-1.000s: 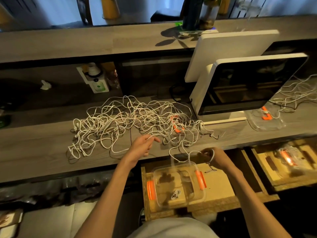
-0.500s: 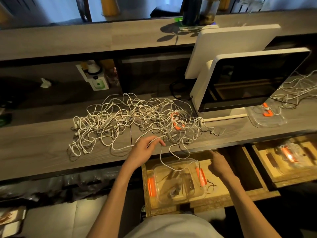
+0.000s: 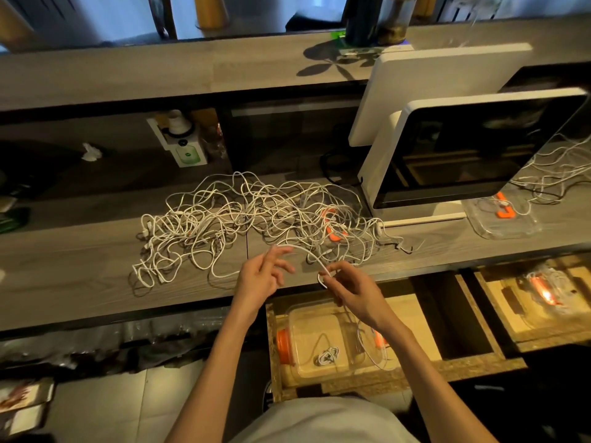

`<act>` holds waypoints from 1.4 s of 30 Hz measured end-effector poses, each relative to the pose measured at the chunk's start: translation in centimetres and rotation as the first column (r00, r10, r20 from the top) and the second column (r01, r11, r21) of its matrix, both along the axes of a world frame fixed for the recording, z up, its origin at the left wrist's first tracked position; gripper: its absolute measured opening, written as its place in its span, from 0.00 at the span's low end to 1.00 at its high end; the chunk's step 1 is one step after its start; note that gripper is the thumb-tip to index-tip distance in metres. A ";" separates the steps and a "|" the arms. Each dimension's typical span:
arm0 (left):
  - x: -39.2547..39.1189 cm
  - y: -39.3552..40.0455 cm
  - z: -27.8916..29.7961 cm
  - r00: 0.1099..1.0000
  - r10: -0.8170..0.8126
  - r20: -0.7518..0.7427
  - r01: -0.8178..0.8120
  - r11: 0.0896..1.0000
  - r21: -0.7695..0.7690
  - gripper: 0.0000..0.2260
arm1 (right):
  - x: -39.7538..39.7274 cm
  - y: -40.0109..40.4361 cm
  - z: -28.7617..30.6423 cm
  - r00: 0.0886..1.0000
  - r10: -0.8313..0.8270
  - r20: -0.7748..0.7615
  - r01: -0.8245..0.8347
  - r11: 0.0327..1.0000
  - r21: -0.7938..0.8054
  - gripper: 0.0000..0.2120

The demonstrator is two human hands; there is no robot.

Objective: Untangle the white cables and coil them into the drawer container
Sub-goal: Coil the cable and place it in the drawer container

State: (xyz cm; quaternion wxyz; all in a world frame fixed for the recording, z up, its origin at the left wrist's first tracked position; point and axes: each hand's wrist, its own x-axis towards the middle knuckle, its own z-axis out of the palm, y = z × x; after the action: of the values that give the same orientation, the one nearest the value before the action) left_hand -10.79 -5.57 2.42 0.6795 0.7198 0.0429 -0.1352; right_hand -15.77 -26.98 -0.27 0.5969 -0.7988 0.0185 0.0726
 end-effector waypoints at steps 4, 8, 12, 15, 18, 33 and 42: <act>-0.2 0.3 -0.3 0.983 0.175 -0.049 -0.182 0.952 -0.245 0.19 | -0.7 -0.7 -0.3 1.000 0.013 0.012 -0.012 0.997 -0.075 0.04; -0.2 0.4 -1.0 0.956 0.252 -0.149 -0.293 0.841 -0.456 0.21 | -1.6 -1.3 -0.6 0.989 0.150 -0.017 -0.150 0.974 -0.167 0.05; -0.2 -0.2 -1.3 0.917 0.276 -0.289 -0.392 0.759 -0.520 0.20 | -2.1 -1.4 0.6 0.933 0.348 -0.090 -0.360 0.909 -0.212 0.05; -0.1 -0.8 -1.4 0.916 0.279 -0.289 -0.382 0.826 -0.414 0.17 | -2.2 -1.3 1.7 0.876 0.464 -0.128 -0.480 0.864 -0.152 0.06; -0.5 -1.5 -1.5 0.950 0.184 -0.251 -0.245 0.939 -0.241 0.17 | -2.0 -1.1 2.5 0.878 0.468 -0.103 -0.475 0.878 -0.061 0.07; -2.2 -2.7 -0.5 0.870 -0.419 -0.261 0.386 0.907 -0.170 0.22 | 0.6 -0.3 1.9 0.995 -0.066 0.070 0.073 0.992 -0.102 0.02; -1.4 -2.2 -1.4 0.972 -0.134 -0.191 0.108 0.984 -0.142 0.17 | 0.1 -3.5 2.4 1.000 -0.026 0.012 0.028 0.982 -0.189 0.05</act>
State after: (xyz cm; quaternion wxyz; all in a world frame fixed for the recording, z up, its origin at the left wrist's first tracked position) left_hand -12.22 -7.73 1.01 0.7078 0.6578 0.0582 -0.2507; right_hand -15.68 -30.46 2.17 0.5192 -0.8520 0.0333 0.0586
